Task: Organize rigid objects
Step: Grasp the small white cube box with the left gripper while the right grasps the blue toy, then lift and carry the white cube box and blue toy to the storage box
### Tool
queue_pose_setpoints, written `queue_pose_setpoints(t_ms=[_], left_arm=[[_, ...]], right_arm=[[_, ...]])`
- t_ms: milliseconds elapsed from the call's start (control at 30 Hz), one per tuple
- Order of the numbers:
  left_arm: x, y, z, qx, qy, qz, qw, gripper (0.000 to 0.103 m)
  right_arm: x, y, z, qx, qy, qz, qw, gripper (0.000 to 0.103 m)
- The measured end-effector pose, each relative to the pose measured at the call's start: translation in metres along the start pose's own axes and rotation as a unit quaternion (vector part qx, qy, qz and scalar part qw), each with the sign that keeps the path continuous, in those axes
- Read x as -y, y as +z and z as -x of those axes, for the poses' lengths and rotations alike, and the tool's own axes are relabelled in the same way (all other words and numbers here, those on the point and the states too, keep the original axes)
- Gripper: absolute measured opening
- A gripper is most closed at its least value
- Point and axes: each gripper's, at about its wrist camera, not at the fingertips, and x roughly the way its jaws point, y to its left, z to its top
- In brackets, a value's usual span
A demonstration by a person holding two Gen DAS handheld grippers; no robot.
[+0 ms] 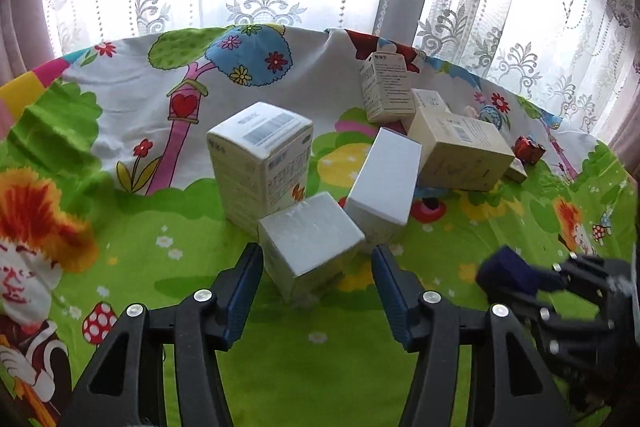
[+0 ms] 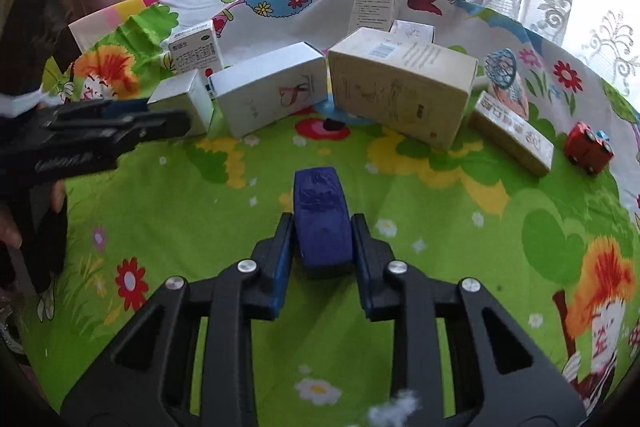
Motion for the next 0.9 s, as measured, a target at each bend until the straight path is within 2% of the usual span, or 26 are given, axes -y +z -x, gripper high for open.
queue_pose_setpoints(t_ms=[100, 133, 167, 200, 367, 533, 733, 900], left_arm=[[0.009, 0.008, -0.016, -0.013, 0.028, -0.002, 0.9995, 0.058], [0.010, 0.007, -0.018, -0.015, 0.036, -0.001, 0.9992, 0.054], [0.010, 0.004, -0.017, -0.015, 0.034, 0.002, 0.9993, 0.043], [0.010, -0.001, -0.012, -0.012, 0.022, 0.005, 0.9997, 0.041], [0.002, -0.047, 0.035, 0.017, -0.003, 0.011, 0.9998, 0.041], [-0.017, -0.090, 0.076, 0.015, -0.011, 0.034, 0.9992, 0.041], [-0.021, -0.093, 0.070, 0.000, 0.000, 0.040, 0.9992, 0.041], [-0.015, -0.101, 0.076, -0.010, 0.023, 0.021, 0.9995, 0.041]], right_arm=[[-0.010, -0.010, 0.006, 0.004, -0.023, 0.020, 1.000, 0.032], [-0.011, -0.009, 0.006, 0.004, -0.023, 0.019, 1.000, 0.032], [-0.010, -0.009, 0.005, 0.004, -0.021, 0.016, 1.000, 0.032], [-0.008, -0.009, 0.005, 0.004, -0.016, 0.012, 1.000, 0.032], [-0.005, -0.011, 0.007, 0.005, -0.014, 0.005, 1.000, 0.032], [-0.006, -0.011, 0.007, 0.004, -0.017, 0.008, 1.000, 0.032], [-0.004, -0.012, 0.008, 0.004, -0.013, 0.003, 1.000, 0.032], [-0.012, -0.032, 0.028, -0.001, 0.010, -0.049, 0.999, 0.032]])
